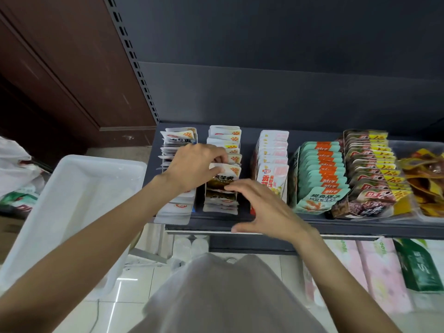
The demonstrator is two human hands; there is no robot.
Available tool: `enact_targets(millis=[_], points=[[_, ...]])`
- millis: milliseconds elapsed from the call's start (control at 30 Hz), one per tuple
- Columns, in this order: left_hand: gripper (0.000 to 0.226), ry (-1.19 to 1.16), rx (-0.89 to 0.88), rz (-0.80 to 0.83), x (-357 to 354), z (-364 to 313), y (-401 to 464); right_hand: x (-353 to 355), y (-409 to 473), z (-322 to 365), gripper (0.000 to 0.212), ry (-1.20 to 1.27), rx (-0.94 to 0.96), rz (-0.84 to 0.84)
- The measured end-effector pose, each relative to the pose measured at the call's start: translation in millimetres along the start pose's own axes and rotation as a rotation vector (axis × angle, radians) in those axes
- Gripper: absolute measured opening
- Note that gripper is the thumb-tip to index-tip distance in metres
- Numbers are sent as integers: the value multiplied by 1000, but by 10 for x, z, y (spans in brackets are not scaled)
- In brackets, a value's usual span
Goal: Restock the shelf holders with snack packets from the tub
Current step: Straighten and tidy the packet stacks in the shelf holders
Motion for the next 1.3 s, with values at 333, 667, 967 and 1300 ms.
enact_targets(millis=[333,667,967,1300], points=[[22,-244,105,32,82,20,-67,-30,357,-74,40,-80,-239,-353],[74,-869,592,-194,-499,-681,-666,-360,305,35,61,578,-410,-505],[53,-1031,670,-254,-750,-416,-551,-381,388,81,49,772,-352,-472],[49,-928,690,-290,-778,-460,-492,-233,502,-63,61,564,-478,-436]])
Point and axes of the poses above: each hand's wrist, its own y-axis towards the middle knuckle, its own x-axis out of the back of the hand, z = x × y, the point moved 2 cm from there along y, towards the middle knuckle, and after that the axes turned 2 degrees about x, right-handed, at the moved point
